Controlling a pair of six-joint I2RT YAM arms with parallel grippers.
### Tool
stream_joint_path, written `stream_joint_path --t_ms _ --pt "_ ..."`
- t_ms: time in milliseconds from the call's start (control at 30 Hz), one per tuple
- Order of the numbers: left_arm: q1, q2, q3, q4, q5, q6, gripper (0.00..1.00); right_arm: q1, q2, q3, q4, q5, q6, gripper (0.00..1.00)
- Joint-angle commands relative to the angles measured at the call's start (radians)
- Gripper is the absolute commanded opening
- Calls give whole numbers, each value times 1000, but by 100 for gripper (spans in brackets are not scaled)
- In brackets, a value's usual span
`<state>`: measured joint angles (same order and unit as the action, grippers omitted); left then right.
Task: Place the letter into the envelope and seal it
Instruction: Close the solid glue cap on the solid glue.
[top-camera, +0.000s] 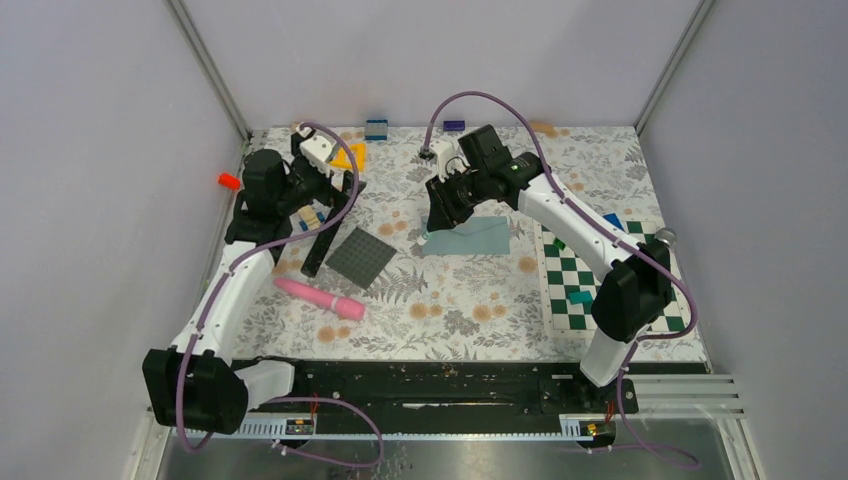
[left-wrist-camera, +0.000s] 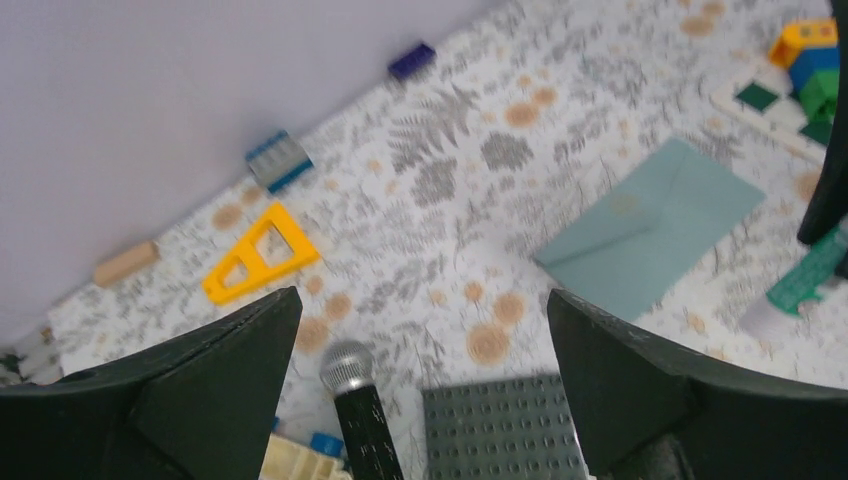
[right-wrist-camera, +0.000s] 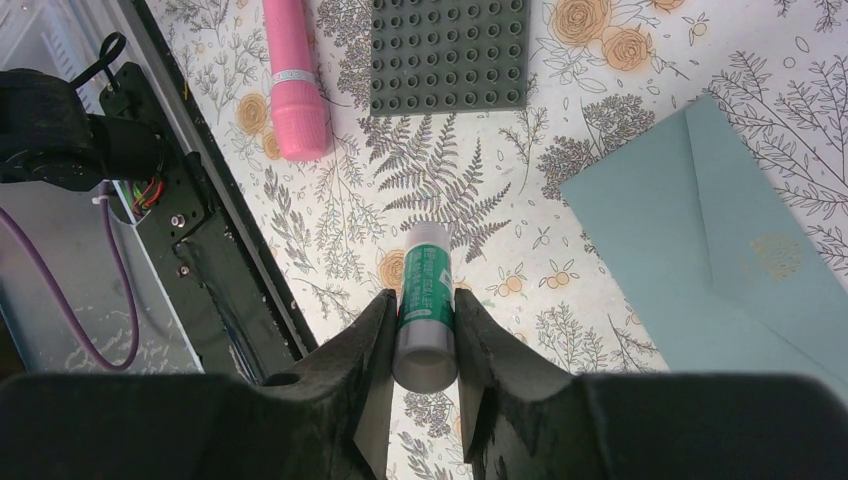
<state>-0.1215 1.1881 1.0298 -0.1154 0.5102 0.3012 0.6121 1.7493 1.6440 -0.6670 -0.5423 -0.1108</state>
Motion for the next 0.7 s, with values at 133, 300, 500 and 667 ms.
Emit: stream_joint_path --t_ms 133,300,500,667 --pt "49 37 -11 175 343 -146 99 -3 -14 25 23 -60 39 0" --pt "-86 -6 -58 125 417 -65 99 -2 0 18 27 -116 49 0" --pt "-188 -27 -86 -15 535 82 99 -2 -1 4 26 -191 52 0" --pt "-239 21 -45 -151 549 183 99 -2 -2 5 27 -226 61 0"
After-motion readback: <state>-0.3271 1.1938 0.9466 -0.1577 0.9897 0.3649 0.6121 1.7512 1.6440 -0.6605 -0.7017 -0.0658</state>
